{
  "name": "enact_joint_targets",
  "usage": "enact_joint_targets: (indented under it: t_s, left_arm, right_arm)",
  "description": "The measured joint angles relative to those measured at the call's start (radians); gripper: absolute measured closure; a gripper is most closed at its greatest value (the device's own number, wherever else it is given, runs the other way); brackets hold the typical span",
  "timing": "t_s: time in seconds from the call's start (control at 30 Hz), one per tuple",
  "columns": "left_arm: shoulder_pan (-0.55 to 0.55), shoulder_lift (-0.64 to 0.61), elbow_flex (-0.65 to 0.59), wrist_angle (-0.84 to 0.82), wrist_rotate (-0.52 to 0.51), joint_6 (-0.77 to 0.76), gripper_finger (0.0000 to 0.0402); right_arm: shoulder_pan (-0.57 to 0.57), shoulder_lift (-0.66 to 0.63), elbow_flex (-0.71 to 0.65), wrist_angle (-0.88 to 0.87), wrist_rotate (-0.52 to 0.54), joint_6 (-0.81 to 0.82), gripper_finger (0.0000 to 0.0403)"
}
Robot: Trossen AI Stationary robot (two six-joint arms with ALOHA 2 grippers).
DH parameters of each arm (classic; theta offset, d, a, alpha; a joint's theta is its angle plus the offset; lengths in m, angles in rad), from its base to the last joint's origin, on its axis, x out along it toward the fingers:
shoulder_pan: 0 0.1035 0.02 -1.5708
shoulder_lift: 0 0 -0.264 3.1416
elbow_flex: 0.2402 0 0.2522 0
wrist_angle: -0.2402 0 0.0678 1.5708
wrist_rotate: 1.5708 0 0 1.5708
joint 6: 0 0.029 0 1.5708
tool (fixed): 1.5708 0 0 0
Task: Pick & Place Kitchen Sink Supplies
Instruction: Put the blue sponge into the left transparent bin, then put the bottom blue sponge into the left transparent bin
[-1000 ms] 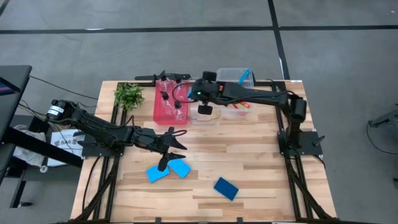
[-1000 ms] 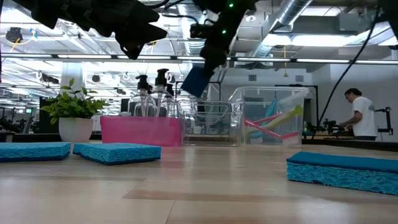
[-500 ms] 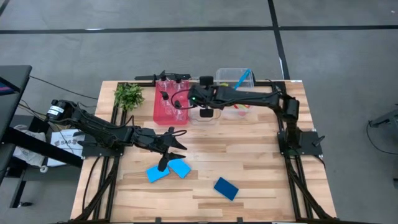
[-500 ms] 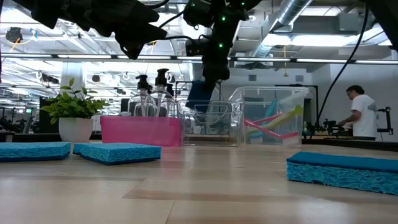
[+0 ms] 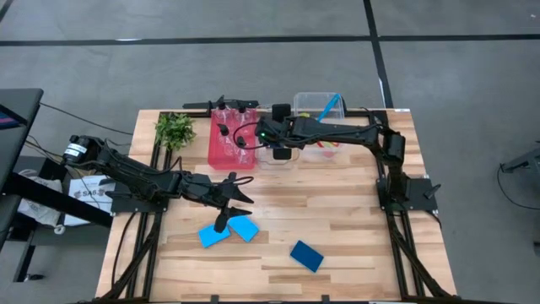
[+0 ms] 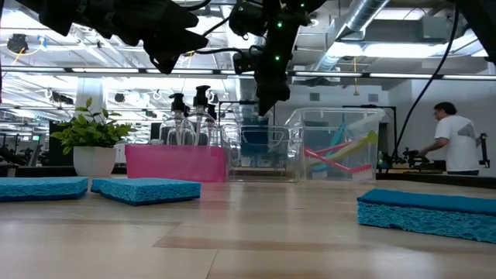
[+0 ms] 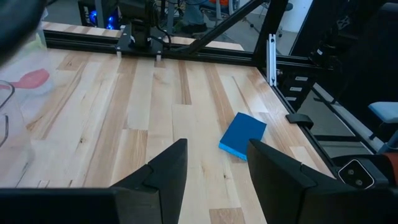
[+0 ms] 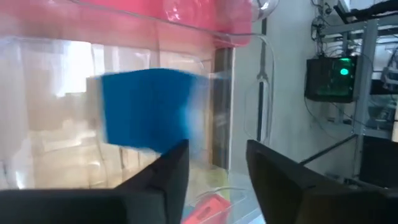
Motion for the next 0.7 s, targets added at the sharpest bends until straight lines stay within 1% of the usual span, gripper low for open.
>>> enact_joint_targets:
  t_s: [0.17, 0.33, 0.5, 0.7]
  left_arm:
    - [0.0, 0.0, 0.0, 0.0, 0.0, 0.0, 0.0234]
    - [0.0, 0.0, 0.0, 0.0, 0.0, 0.0, 0.0234]
    - [0.0, 0.0, 0.0, 0.0, 0.0, 0.0, 0.0234]
    - [0.0, 0.0, 0.0, 0.0, 0.0, 0.0, 0.0234]
  right_arm:
    - [0.0, 0.0, 0.0, 0.003, 0.022, 0.0, 0.0208]
    - [0.011, 0.0, 0.0, 0.0, 0.137, 0.007, 0.0185]
    - [0.034, -0.001, 0.0, 0.0, 0.216, -0.003, 0.0191]
    - [0.082, -0.001, 0.0, -0.003, 0.231, -0.033, 0.0217]
